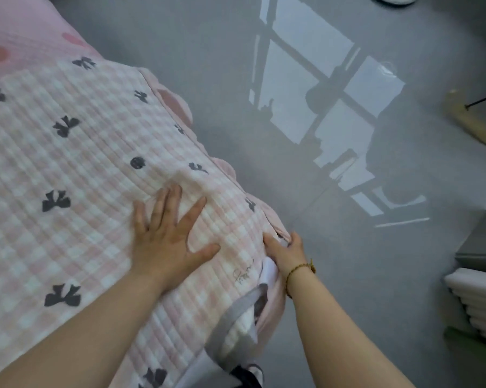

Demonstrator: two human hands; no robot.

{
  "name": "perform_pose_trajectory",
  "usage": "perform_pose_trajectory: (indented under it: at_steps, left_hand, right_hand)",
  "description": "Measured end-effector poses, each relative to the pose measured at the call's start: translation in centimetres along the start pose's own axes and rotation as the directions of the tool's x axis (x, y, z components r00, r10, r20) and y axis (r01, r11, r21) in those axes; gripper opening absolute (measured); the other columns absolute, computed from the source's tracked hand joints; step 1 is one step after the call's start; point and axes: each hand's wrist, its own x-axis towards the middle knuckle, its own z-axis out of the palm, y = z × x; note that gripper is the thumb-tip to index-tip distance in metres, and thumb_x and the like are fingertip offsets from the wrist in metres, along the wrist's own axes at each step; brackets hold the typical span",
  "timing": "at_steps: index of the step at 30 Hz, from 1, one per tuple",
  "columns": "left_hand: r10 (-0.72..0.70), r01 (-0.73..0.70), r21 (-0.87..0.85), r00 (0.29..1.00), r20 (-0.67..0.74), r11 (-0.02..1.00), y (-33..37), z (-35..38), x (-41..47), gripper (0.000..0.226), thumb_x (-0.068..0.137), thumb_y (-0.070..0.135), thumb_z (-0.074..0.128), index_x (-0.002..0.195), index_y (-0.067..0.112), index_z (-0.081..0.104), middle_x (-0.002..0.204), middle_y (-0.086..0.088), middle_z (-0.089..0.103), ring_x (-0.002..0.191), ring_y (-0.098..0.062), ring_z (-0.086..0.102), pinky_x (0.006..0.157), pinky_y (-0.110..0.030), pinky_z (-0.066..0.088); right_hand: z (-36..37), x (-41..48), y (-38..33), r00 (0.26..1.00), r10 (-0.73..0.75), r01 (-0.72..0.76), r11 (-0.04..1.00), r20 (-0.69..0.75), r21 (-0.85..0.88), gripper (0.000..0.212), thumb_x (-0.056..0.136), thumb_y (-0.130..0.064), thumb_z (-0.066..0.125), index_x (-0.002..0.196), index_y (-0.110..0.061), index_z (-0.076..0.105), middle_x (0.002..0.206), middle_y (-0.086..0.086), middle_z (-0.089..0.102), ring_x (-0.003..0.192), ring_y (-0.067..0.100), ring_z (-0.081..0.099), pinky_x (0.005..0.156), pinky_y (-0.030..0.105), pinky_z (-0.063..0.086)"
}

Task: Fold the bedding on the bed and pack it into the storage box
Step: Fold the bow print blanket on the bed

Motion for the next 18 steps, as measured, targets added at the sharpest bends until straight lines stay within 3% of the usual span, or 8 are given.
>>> perform_pose_trajectory:
  at_steps: [2, 4, 6, 8, 10, 14, 16, 18]
  left_hand:
    - [0.033, -0.034, 0.013, 0.994, 0.1, 0.999, -0.1, -0.3, 1.6, 0.088, 0.075, 0.081, -0.003, 0.142, 0.033, 0.027, 0.153, -0.012, 0.016, 0.137, -0.015, 0.007, 0.108, -0.034, -0.024]
    - [0.048, -0.044, -0.032, 0.99, 0.133, 0.999, -0.3, -0.6, 3.1, 0.081, 0.086, 0.071, 0.005, 0.129, 0.021, 0.053, 0.138, -0.017, 0.046, 0.128, -0.019, 0.029, 0.111, -0.034, -0.01]
    - [0.076, -0.068, -0.051, 0.981, 0.18, 0.996, -0.4, -0.6, 4.3, 0.076, 0.088, 0.067, 0.006, 0.127, 0.021, 0.052, 0.135, -0.017, 0.049, 0.127, -0.02, 0.032, 0.112, -0.034, -0.008]
    - [0.078, -0.069, -0.07, 0.988, 0.135, 0.995, -0.6, -0.6, 4.8, 0.07, 0.089, 0.066, 0.005, 0.129, 0.023, 0.043, 0.137, -0.015, 0.047, 0.132, -0.021, 0.025, 0.112, -0.034, -0.01]
    - [0.071, -0.062, -0.074, 0.99, 0.123, 0.995, -0.9, -0.3, 5.1, 0.069, 0.088, 0.067, 0.004, 0.13, 0.024, 0.038, 0.141, -0.012, 0.039, 0.137, -0.015, 0.011, 0.112, -0.034, -0.011]
    - [0.056, -0.049, -0.101, 0.996, 0.072, 0.994, -1.2, 0.5, 5.2, 0.07, 0.087, 0.069, 0.003, 0.13, 0.025, 0.037, 0.14, -0.008, 0.029, 0.141, -0.003, -0.015, 0.112, -0.033, -0.014]
    - [0.049, -0.042, -0.097, 0.996, 0.077, 0.994, -1.4, 0.6, 5.6, 0.07, 0.087, 0.068, 0.004, 0.129, 0.024, 0.038, 0.14, -0.009, 0.029, 0.14, -0.003, -0.016, 0.112, -0.032, -0.015]
    - [0.056, -0.045, -0.087, 0.99, 0.126, 0.995, -1.6, 0.4, 5.8, 0.07, 0.087, 0.068, 0.004, 0.129, 0.024, 0.039, 0.14, -0.011, 0.033, 0.143, -0.006, -0.01, 0.111, -0.032, -0.015]
  right_hand:
    - [0.0, 1.5, -0.5, 0.996, 0.084, -0.086, 0.993, 0.029, 0.077, 0.091, 0.081, -0.047, 0.062, 0.148, -0.019, 0.007, 0.149, 0.011, 0.028, 0.132, 0.031, 0.034, 0.11, 0.044, 0.03]
    - [0.3, 2.8, -1.4, 0.982, 0.163, -0.174, 0.977, 0.092, 0.127, 0.112, 0.063, -0.07, 0.066, 0.148, -0.017, 0.016, 0.146, 0.01, 0.034, 0.128, 0.031, 0.041, 0.107, 0.045, 0.034]
    - [0.6, 4.2, -2.1, 0.947, 0.238, -0.264, 0.96, 0.218, 0.097, 0.112, 0.051, -0.081, 0.063, 0.139, -0.017, 0.037, 0.133, 0.009, 0.05, 0.116, 0.028, 0.052, 0.102, 0.043, 0.041]
    - [0.5, 4.0, -3.1, 0.914, 0.252, -0.307, 0.942, 0.317, 0.136, 0.06, 0.08, -0.066, 0.048, 0.115, -0.018, 0.055, 0.106, 0.006, 0.063, 0.098, 0.024, 0.06, 0.092, 0.036, 0.046]
    - [0.7, 4.4, -2.8, 0.875, 0.282, -0.365, 0.918, 0.394, 0.153, 0.04, 0.092, -0.053, 0.035, 0.102, -0.019, 0.056, 0.084, 0.002, 0.061, 0.078, 0.019, 0.057, 0.072, 0.031, 0.048]
    - [-0.1, 2.5, -1.0, 0.879, 0.263, -0.411, 0.841, 0.399, 0.351, 0.044, 0.086, -0.041, 0.058, 0.116, -0.008, 0.057, 0.078, 0.008, 0.063, 0.066, 0.014, 0.058, 0.042, 0.02, 0.048]
    - [-0.6, 1.6, 0.4, 0.856, 0.293, -0.476, 0.77, 0.426, 0.426, 0.044, 0.096, -0.038, 0.041, 0.118, -0.002, 0.054, 0.095, 0.017, 0.067, 0.068, 0.02, 0.065, 0.043, 0.022, 0.052]
    - [-0.8, 1.4, 0.7, 0.828, 0.299, -0.535, 0.675, 0.475, 0.508, 0.076, 0.08, -0.065, 0.044, 0.111, 0.003, 0.057, 0.101, 0.021, 0.068, 0.074, 0.029, 0.07, 0.054, 0.036, 0.058]
